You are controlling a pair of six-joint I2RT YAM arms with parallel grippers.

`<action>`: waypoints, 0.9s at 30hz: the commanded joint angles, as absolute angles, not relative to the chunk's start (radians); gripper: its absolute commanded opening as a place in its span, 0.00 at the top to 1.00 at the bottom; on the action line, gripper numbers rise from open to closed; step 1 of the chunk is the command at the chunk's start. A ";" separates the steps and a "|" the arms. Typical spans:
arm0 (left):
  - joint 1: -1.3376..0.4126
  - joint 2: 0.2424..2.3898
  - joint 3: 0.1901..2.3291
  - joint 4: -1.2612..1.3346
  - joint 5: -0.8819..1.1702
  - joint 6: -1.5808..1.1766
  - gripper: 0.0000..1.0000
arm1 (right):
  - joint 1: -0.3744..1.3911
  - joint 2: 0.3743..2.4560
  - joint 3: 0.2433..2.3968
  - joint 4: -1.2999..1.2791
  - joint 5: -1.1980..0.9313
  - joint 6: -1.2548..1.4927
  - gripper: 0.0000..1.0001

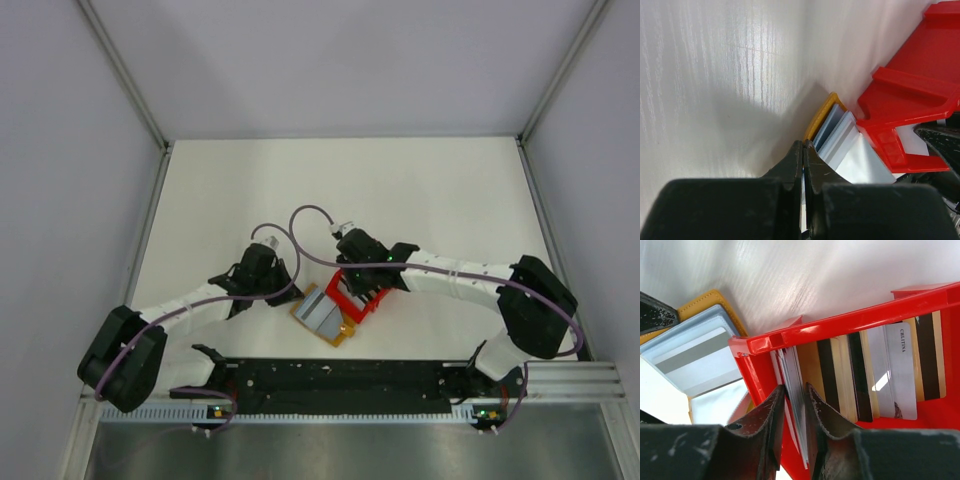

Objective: Put the credit cards into the card holder
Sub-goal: Pick up the credit card from the storage box.

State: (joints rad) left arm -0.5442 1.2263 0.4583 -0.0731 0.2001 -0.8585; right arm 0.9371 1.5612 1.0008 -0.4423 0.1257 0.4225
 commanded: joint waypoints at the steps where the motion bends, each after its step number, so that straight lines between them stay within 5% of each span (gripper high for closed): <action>1: -0.546 1.210 0.495 -0.028 0.201 -0.867 1.00 | 0.988 1.589 0.968 -0.436 0.139 0.482 0.78; 9: -0.546 1.204 0.499 -0.034 0.198 -0.870 1.00 | 1.043 1.560 0.970 -0.440 0.333 0.502 0.94; 21: -0.549 1.088 0.515 -0.095 0.187 -0.858 1.00 | 1.026 1.506 0.956 -0.468 0.613 0.548 0.94; 27: -0.557 0.950 0.508 -0.160 0.144 -0.865 1.00 | 1.023 1.526 0.985 -0.468 0.603 0.545 0.87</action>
State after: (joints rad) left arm -0.5488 1.0435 0.4797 -0.1421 0.1814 -0.8623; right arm 1.0298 1.5406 0.9600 -0.4740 0.5518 0.5346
